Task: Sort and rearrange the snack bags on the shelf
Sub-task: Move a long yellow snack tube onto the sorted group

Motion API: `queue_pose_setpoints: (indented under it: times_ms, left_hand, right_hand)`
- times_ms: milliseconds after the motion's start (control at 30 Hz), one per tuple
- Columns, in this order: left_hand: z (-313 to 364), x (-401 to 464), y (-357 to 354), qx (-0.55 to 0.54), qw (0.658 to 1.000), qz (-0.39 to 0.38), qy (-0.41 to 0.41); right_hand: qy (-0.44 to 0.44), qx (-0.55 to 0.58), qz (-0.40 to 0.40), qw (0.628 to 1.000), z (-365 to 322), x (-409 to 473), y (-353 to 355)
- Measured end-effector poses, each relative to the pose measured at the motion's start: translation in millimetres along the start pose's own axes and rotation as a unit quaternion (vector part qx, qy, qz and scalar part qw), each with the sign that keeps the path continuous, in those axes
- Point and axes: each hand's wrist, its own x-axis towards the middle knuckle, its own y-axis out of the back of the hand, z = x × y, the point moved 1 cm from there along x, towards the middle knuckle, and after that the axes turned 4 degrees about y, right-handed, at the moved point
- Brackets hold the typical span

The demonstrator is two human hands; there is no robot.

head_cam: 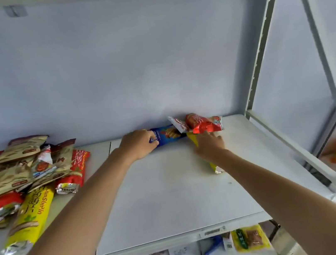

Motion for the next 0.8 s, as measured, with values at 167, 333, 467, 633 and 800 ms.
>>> queue_pose_setpoints:
  times_ms: [167, 333, 467, 633, 800]
  left_hand:
    - [22.7, -2.3, -16.0, -0.011, 1.000, -0.021, 0.011]
    - [17.4, -3.3, -27.7, -0.010, 0.999, -0.038, 0.029]
    - [5.9, -4.5, -30.0, -0.011, 0.999, -0.039, 0.036]
    - [-4.7, -4.6, -26.6, -0.053, 0.996, -0.046, 0.057]
    - [-12.8, -8.4, -15.3, -0.246, 0.956, -0.033, 0.154]
  right_hand:
    - [-0.060, 0.008, -0.042, 0.997, 36.1, -5.1, -41.5]
    - [-0.013, -0.061, 0.018, 0.998, 55.7, -12.0, -64.3]
    - [-0.010, 0.056, 0.022, 0.998, 64.0, -12.6, -63.6]
    - [-0.089, 0.506, 0.039, 0.857, 46.5, -26.7, -39.8]
    - [-0.070, 0.770, -0.029, 0.634, 21.3, -53.9, -16.5]
